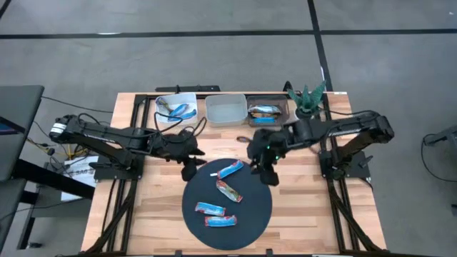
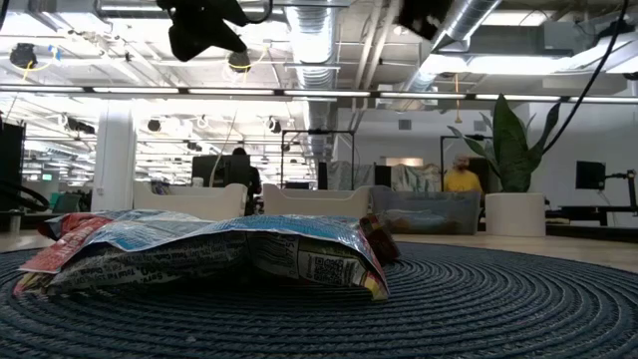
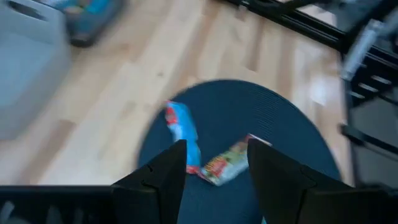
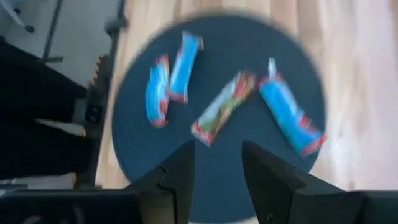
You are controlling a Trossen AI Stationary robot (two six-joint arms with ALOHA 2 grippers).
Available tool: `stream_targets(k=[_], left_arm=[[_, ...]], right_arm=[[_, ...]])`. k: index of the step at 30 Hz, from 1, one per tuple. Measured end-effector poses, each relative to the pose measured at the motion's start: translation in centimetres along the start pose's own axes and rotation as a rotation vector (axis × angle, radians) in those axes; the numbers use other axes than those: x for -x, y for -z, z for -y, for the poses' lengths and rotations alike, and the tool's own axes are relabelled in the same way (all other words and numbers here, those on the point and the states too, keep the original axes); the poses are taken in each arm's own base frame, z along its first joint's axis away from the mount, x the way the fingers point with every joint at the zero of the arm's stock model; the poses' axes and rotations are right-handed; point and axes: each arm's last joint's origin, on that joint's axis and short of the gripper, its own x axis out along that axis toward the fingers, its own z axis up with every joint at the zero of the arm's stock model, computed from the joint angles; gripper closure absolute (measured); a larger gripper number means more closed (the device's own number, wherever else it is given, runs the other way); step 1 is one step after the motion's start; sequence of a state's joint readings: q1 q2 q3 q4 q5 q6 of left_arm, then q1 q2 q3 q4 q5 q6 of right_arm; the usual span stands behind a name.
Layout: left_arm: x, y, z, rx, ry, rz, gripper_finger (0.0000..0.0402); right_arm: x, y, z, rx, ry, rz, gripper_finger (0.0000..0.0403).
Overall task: Pick and place Granola Bars by type
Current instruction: Put the red granola bar into the gray bin
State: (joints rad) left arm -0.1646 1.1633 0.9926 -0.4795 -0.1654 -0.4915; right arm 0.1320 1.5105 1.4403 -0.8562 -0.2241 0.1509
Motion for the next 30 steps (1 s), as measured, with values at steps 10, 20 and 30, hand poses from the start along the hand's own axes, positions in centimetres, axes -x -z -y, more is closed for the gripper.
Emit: stream_targets(k=[10,20,30], left_arm=[[-5.2,2.0,1.2,-0.095,0.173,-0.236,0.0239],[-7.8,3.8,2.4,-0.162,0.357,-0.433,0.0239],[-9.6,8.4,6.1,-0.317,0.388,-0.576,0.0239]], right_arm=[[-3.3,3.0,-0.2,-0.08,0.011,-0.112,0.028],[-3.7,3.9,-1.8,0.012,0.05,-0.154,0.028],[-3.7,4.0,-2.1,0.042,0.058,-0.16,0.028]])
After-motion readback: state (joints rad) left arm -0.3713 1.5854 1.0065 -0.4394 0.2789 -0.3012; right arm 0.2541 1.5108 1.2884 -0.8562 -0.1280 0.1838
